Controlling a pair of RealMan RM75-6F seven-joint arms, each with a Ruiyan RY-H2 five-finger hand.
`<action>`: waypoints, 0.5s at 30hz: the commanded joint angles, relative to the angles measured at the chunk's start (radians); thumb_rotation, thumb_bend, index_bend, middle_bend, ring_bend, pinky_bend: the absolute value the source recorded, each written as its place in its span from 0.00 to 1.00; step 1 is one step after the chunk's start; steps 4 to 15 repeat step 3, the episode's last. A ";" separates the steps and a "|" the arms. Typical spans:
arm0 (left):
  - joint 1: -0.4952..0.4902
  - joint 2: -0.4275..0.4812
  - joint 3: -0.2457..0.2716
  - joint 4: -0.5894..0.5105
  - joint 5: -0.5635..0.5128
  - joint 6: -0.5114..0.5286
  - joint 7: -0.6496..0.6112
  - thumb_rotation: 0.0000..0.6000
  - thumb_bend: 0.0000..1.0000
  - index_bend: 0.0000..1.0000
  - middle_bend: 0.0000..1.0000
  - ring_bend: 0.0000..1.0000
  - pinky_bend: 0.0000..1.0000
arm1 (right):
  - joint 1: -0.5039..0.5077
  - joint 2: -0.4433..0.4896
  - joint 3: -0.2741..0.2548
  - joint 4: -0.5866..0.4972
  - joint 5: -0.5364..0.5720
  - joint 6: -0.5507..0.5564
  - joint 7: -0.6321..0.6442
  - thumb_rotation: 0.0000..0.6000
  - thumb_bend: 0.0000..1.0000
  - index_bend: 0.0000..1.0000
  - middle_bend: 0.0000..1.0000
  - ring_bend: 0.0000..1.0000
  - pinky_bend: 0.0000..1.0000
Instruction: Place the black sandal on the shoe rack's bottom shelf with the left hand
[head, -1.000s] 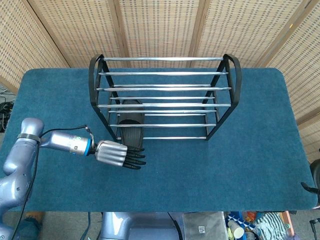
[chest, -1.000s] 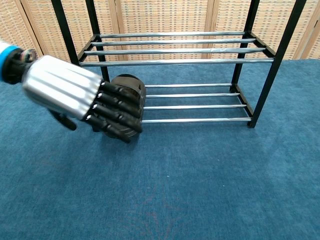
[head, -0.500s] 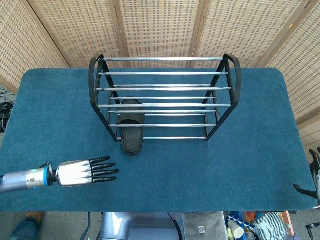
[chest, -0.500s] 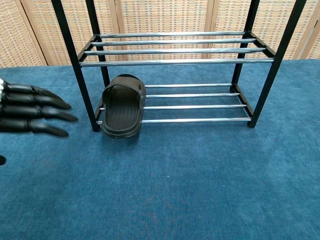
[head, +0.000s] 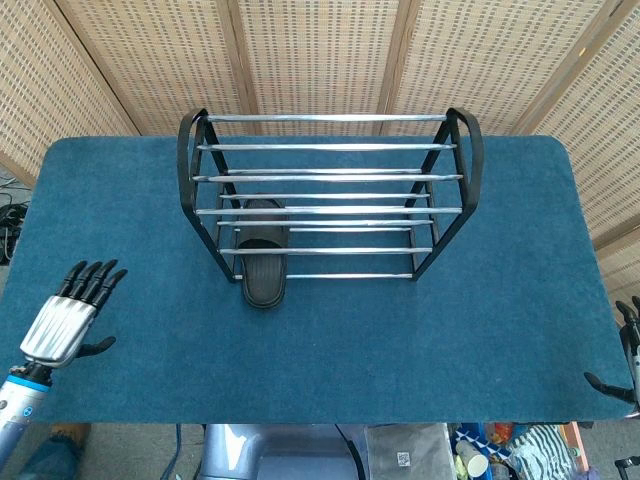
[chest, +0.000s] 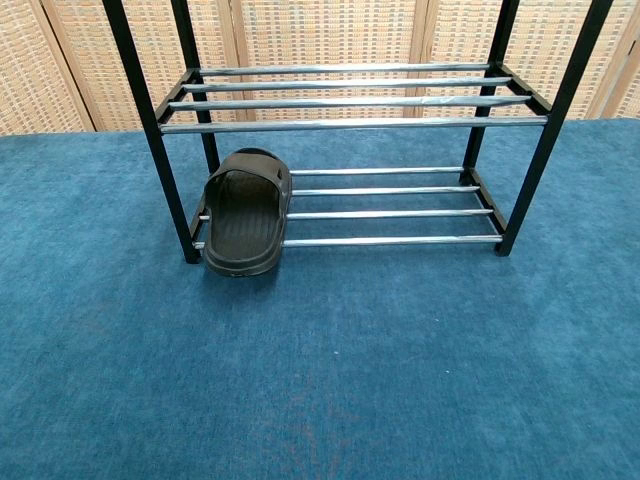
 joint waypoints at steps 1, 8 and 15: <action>0.101 -0.027 -0.119 -0.049 -0.102 0.000 0.081 1.00 0.17 0.00 0.00 0.00 0.00 | -0.003 0.006 -0.002 0.003 -0.005 0.004 0.014 1.00 0.00 0.00 0.00 0.00 0.00; 0.116 -0.043 -0.137 -0.032 -0.089 0.009 0.080 1.00 0.17 0.00 0.00 0.00 0.00 | -0.004 0.009 -0.002 0.004 -0.006 0.004 0.023 1.00 0.00 0.00 0.00 0.00 0.00; 0.116 -0.043 -0.137 -0.032 -0.089 0.009 0.080 1.00 0.17 0.00 0.00 0.00 0.00 | -0.004 0.009 -0.002 0.004 -0.006 0.004 0.023 1.00 0.00 0.00 0.00 0.00 0.00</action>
